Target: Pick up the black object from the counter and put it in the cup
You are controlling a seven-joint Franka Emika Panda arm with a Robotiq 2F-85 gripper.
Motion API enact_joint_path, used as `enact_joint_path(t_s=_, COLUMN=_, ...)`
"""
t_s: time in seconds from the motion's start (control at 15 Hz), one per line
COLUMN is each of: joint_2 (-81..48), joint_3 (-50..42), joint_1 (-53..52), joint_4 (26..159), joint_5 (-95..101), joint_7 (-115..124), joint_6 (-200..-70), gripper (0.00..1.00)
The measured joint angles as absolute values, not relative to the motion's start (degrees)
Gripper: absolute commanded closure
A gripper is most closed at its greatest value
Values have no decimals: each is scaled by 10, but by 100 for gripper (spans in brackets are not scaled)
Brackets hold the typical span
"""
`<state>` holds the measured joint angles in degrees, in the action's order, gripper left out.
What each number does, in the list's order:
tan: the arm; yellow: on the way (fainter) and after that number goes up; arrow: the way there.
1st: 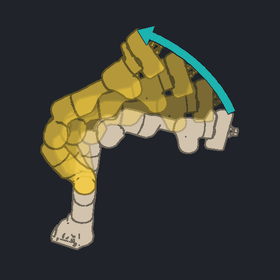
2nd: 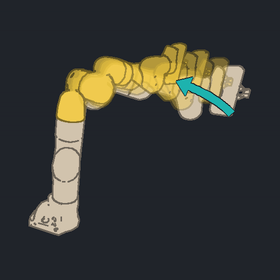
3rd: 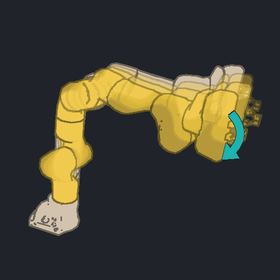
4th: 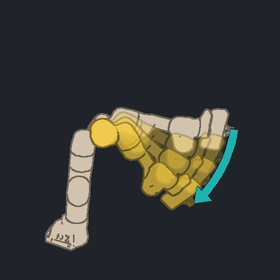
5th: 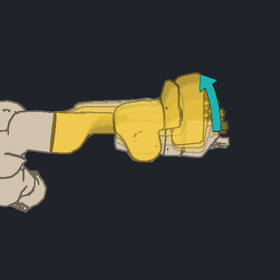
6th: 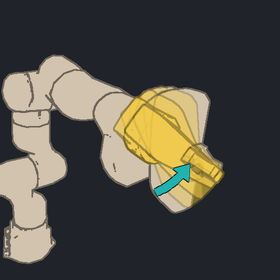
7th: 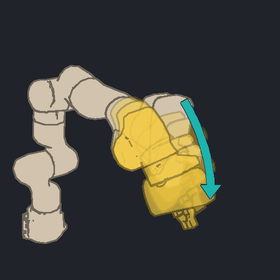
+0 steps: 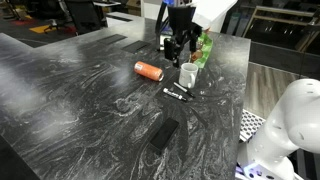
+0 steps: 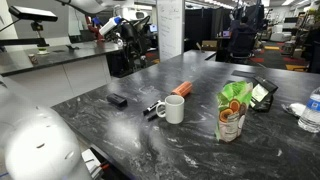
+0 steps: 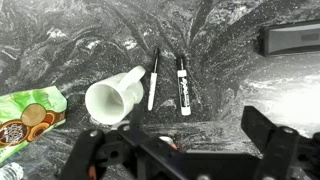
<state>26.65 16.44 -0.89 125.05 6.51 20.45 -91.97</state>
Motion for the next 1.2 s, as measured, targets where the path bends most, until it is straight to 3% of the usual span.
enact_joint_path(t_s=1.2, joint_2=268, joint_3=148, joint_1=-27, joint_4=1252, joint_5=65, joint_7=167, joint_6=-919, gripper=0)
